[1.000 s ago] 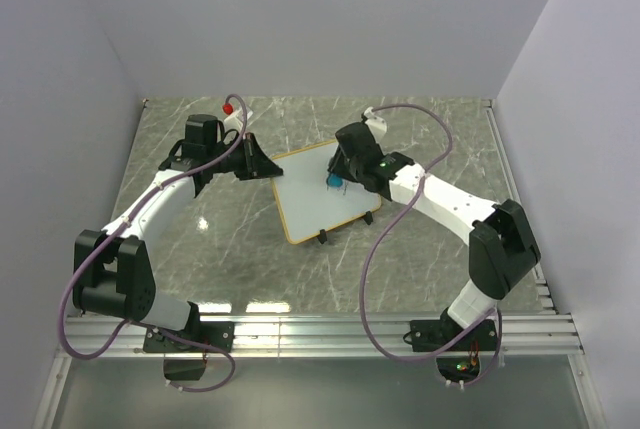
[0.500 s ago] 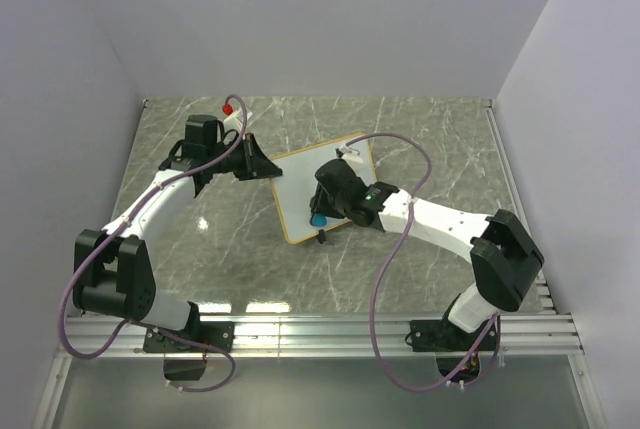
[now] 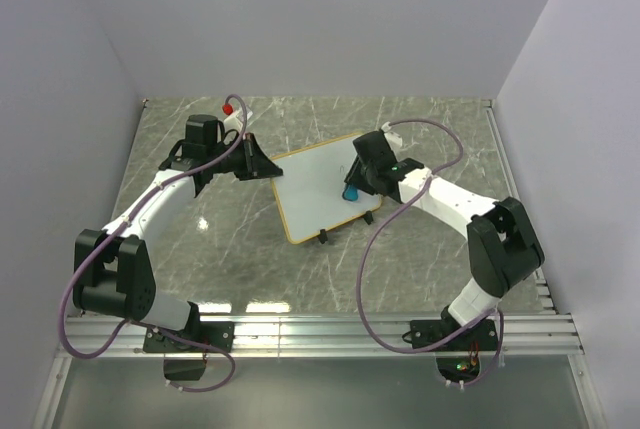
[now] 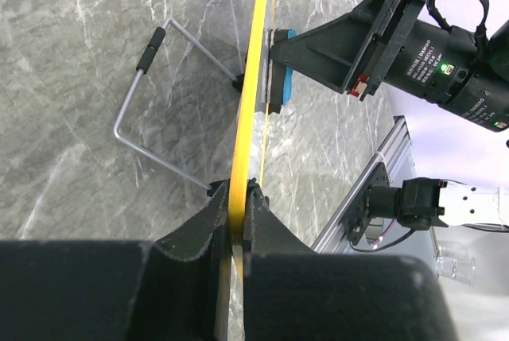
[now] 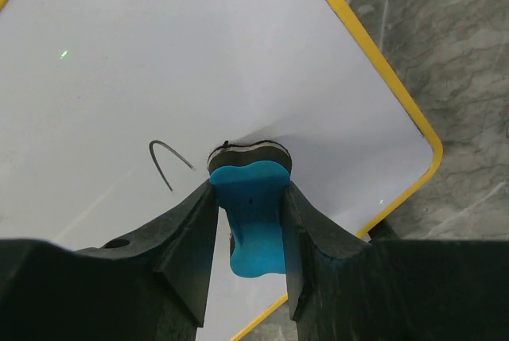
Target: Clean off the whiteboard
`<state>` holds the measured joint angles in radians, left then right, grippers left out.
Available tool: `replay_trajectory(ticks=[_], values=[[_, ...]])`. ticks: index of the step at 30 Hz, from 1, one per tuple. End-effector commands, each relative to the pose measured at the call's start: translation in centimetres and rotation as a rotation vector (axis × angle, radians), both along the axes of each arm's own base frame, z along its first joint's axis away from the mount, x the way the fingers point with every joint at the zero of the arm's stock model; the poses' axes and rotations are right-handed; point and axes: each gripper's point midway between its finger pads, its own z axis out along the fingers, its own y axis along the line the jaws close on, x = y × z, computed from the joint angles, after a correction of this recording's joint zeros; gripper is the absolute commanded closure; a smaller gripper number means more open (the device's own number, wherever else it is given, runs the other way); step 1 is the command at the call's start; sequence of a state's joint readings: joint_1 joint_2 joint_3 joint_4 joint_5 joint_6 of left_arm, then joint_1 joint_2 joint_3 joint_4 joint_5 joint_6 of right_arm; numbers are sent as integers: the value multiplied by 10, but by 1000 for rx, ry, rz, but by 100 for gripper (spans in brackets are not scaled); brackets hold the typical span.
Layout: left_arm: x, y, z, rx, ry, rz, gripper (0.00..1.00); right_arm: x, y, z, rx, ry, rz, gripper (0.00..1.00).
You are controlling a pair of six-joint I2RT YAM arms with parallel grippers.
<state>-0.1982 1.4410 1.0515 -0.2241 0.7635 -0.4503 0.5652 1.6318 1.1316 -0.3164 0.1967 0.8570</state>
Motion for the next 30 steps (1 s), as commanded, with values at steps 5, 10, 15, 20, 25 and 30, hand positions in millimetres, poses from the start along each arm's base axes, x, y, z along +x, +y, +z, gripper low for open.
replay_trajectory(ticks=[5, 10, 15, 20, 25, 30], values=[[6, 1, -1, 35, -34, -1, 100, -34, 16, -22, 18, 33, 49, 100], [9, 0, -4, 30, -36, -2, 100, -59, 51, -16, 37, 28, 148, 100], [9, -1, -7, 33, -23, -6, 100, -50, 70, 9, 53, -22, 178, 100], [6, 0, -4, 37, -28, -7, 100, -16, 63, 29, 69, -83, 120, 100], [3, 0, -2, 36, -27, -11, 100, 36, 47, 52, 54, -124, 63, 100], [1, 1, -2, 38, -29, -14, 100, 72, 51, 73, 17, -162, 67, 100]])
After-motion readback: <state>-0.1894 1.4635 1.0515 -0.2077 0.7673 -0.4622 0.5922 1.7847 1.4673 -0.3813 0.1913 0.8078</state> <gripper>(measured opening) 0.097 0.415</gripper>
